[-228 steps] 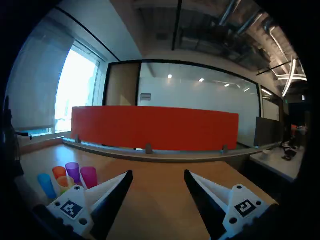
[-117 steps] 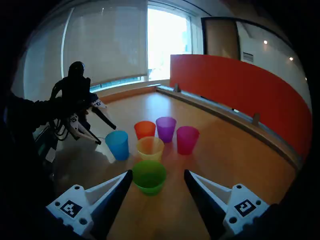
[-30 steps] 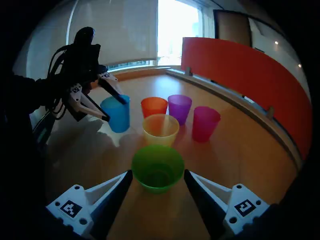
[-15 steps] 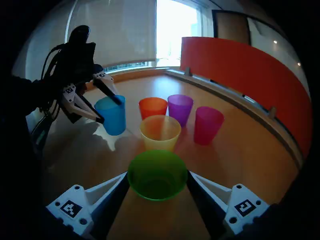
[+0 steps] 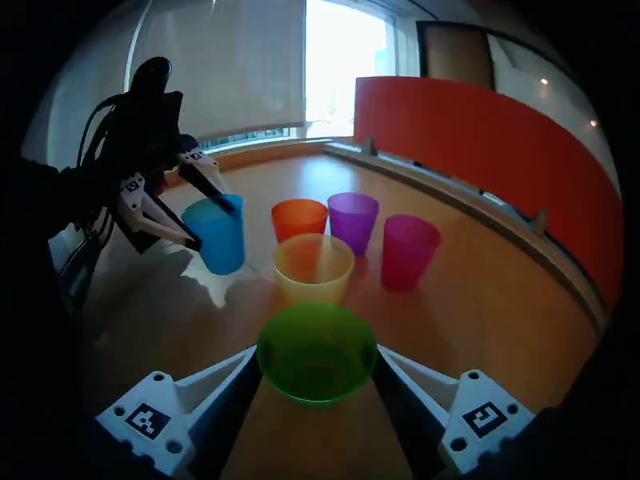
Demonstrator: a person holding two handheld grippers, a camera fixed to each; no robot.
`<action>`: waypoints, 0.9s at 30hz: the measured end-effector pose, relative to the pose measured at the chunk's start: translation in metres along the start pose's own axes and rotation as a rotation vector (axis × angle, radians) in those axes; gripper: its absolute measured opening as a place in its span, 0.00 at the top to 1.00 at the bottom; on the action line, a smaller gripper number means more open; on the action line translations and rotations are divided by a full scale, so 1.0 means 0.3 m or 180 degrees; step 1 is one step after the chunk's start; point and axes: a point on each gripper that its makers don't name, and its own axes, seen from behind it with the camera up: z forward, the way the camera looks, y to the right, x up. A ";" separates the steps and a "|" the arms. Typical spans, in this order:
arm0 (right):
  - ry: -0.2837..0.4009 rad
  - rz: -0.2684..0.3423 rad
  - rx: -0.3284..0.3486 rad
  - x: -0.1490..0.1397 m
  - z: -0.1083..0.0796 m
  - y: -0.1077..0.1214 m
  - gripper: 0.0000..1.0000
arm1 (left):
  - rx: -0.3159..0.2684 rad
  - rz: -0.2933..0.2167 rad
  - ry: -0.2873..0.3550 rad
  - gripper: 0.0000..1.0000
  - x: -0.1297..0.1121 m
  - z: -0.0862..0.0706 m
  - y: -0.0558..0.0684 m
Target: Pour water
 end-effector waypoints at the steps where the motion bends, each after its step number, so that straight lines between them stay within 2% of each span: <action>1: 0.0022 0.0008 -0.0005 0.008 -0.007 0.001 0.09 | 0.0001 -0.0002 0.0012 0.13 0.006 -0.003 0.001; 11: 0.0317 -0.0022 -0.0090 0.154 -0.113 0.007 0.09 | 0.0047 0.0011 0.0229 0.13 0.109 -0.038 0.017; 20: 0.0560 -0.0038 -0.0204 0.283 -0.219 0.022 0.09 | 0.0133 0.0100 0.0543 0.13 0.249 -0.105 0.029; 27: 0.0717 -0.0085 -0.0262 0.361 -0.275 0.014 0.09 | 0.0202 0.0116 0.0716 0.13 0.321 -0.160 0.033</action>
